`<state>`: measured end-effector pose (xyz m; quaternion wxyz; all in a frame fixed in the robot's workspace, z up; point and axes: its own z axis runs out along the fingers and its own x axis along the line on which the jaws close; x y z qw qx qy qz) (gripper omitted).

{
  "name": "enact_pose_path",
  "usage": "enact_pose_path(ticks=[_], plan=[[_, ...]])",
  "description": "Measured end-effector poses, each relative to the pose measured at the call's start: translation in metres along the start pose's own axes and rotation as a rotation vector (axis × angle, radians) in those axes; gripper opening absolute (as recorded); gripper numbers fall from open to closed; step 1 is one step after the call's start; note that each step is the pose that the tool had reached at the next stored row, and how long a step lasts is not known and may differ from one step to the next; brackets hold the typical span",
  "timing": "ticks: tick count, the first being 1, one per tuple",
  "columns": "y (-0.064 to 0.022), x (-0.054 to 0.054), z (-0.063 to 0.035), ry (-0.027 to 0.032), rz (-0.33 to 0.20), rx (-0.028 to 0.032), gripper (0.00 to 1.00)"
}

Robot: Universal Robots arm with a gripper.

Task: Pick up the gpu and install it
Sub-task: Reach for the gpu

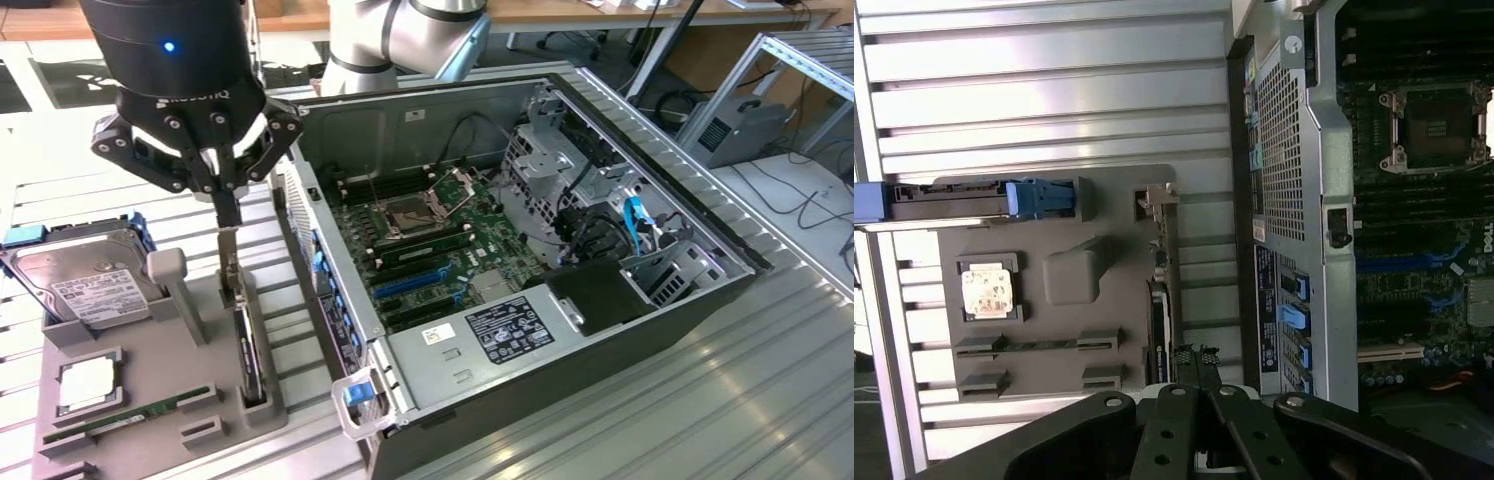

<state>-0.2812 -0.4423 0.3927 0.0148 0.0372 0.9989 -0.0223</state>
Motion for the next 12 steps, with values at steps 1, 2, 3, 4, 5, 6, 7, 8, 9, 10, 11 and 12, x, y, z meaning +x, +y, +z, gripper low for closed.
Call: enact_pose_path(ticks=[1,2,3,4,5,6,7,8,9,10,11,12], plan=[[-0.0019,0.0,0.0001,0.0,0.0,0.0006,0.11],[-0.0028,0.001,0.0002,0.0,0.0,0.0008,0.11],[-0.0039,0.001,0.0003,-0.0001,0.0,0.0011,0.11],[-0.005,0.001,0.0004,-0.0001,0.0,0.0015,0.11],[-0.0061,0.002,0.0004,-0.0001,0.0,0.0019,0.11],[-0.0073,0.002,0.0004,-0.0001,0.0,0.0023,0.11],[-0.0084,0.002,0.0005,-0.0002,0.0,0.0027,0.11],[-0.0095,0.002,0.0006,-0.0002,0.0,0.0031,0.11],[-0.0105,0.003,0.0007,-0.0003,0.0,0.0035,0.11],[-0.0115,0.003,0.0007,-0.0003,0.0,0.004,0.11],[-0.0123,0.003,0.0007,-0.0003,0.0,0.0044,0.11],[-0.0134,0.004,0.0008,-0.0004,0.0,0.005,0.11]])
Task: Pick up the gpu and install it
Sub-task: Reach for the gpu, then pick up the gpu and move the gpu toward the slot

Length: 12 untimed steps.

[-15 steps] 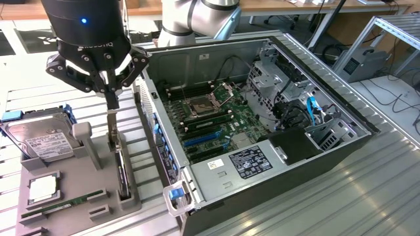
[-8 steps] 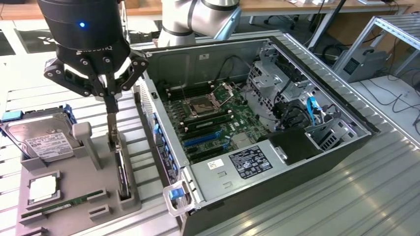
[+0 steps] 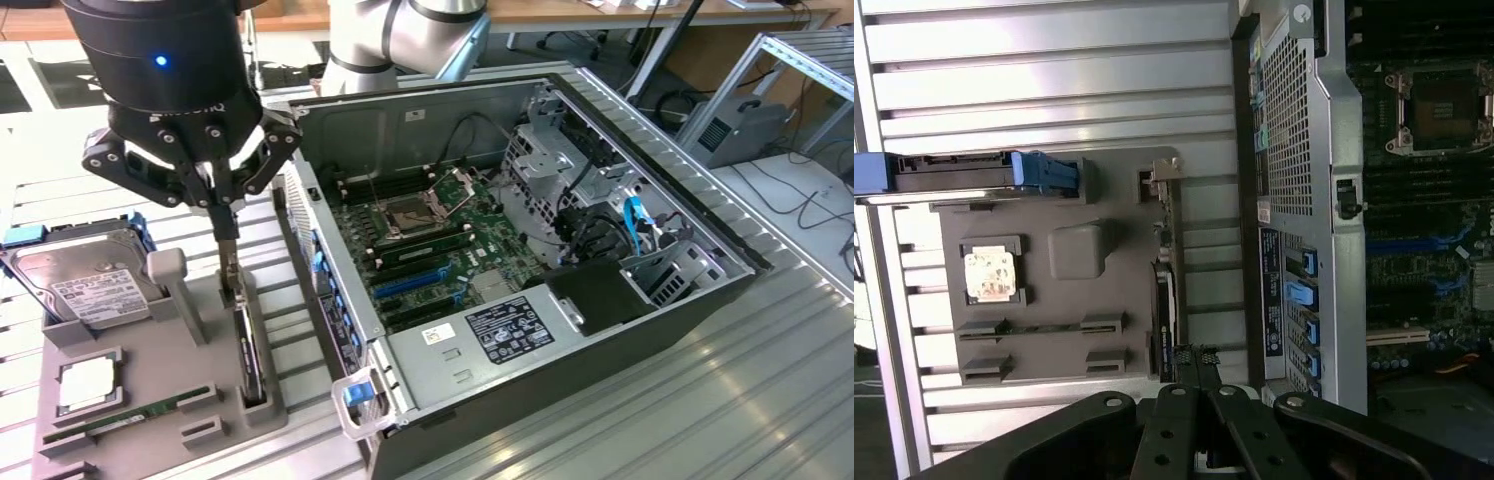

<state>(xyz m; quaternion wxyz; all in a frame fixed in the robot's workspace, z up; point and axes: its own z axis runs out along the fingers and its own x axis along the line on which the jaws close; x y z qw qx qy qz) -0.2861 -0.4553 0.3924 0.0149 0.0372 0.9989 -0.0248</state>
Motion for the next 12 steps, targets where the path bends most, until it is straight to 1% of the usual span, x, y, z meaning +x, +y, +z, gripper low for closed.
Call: enact_pose_path(ticks=[5,12], plan=[[-0.0047,0.0027,0.0002,-0.0002,0.0,0.0028,0.11],[-0.0052,0.0029,0.0002,-0.0002,0.0,0.0035,0.11]])
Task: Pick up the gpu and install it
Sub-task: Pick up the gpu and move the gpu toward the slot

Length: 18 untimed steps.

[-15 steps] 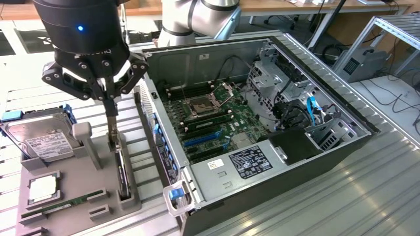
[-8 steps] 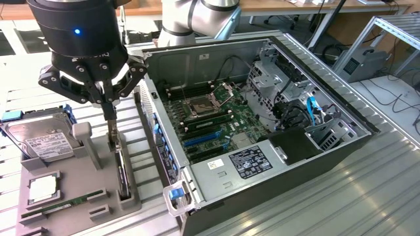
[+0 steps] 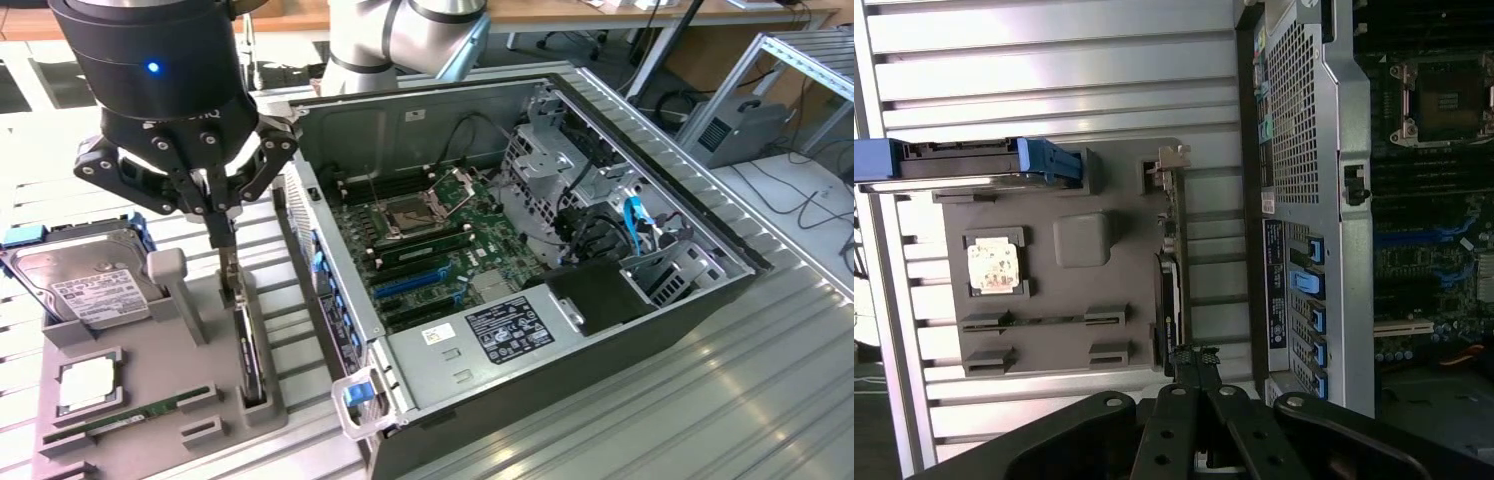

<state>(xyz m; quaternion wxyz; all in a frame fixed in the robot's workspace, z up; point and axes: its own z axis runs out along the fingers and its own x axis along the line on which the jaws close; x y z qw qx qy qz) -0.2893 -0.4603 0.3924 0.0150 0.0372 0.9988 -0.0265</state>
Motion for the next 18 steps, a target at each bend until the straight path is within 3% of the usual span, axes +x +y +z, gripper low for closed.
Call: enact_pose_path(ticks=[8,11,12,14,15,17,18], plan=[[0.0,0.0,0.0,0.0,0.0,0.0,0.11],[0.0,0.0,0.0,0.0,0.0,0.0,0.24],[0.0,0.0,0.0,0.0,0.0,0.0,0.24],[0.0,0.0,0.0,0.0,0.0,0.0,0.36],[0.0,0.0,0.0,0.0,0.0,0.0,0.36],[0.0,0.0,0.0,0.0,0.0,0.0,0.48],[0.0,0.0,0.0,0.0,0.0,0.0,0.48]])
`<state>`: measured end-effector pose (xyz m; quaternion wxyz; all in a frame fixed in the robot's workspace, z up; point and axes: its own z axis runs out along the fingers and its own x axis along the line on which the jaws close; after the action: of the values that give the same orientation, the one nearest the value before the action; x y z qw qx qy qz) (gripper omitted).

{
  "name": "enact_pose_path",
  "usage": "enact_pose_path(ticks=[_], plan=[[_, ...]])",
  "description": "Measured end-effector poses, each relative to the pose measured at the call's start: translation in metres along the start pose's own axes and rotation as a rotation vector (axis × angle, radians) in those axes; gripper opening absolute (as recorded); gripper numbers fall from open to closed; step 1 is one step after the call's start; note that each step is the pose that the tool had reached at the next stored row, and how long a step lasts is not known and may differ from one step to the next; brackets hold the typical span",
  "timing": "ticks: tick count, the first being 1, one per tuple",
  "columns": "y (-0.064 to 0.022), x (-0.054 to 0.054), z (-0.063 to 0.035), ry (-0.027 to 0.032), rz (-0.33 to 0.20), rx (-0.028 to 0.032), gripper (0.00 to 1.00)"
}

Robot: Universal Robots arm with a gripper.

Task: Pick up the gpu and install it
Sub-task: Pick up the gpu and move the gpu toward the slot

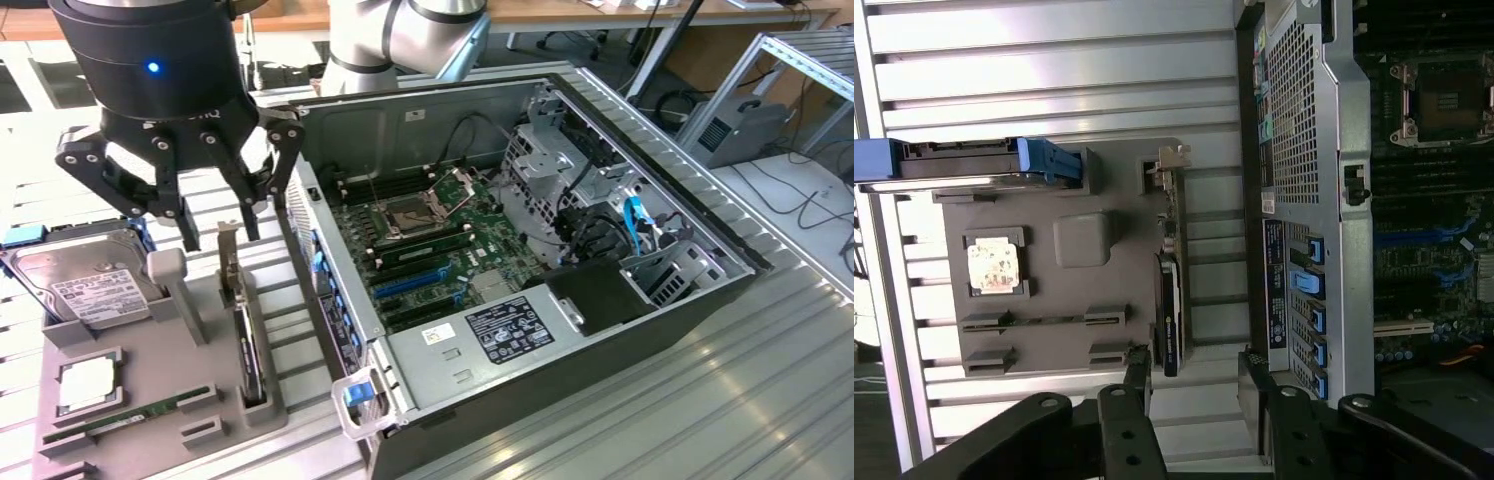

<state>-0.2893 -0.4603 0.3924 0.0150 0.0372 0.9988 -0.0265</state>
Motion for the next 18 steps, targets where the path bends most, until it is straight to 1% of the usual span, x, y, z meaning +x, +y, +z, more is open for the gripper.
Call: enact_pose_path(ticks=[3,4,6,7,13,18], plan=[[0.0,0.0,0.0,0.0,0.0,0.0,0.48],[-0.0002,0.0,0.0002,0.0011,0.0,-0.0152,0.48],[-0.0006,0.0,0.0002,0.0053,0.002,-0.0717,0.48],[-0.0006,0.0,0.0001,0.0065,0.002,-0.0851,0.48],[-0.0007,0.0001,0.0003,0.0065,0.002,-0.0857,0.48],[-0.0006,0.001,0.0036,0.0064,0.002,-0.0857,0.48]])
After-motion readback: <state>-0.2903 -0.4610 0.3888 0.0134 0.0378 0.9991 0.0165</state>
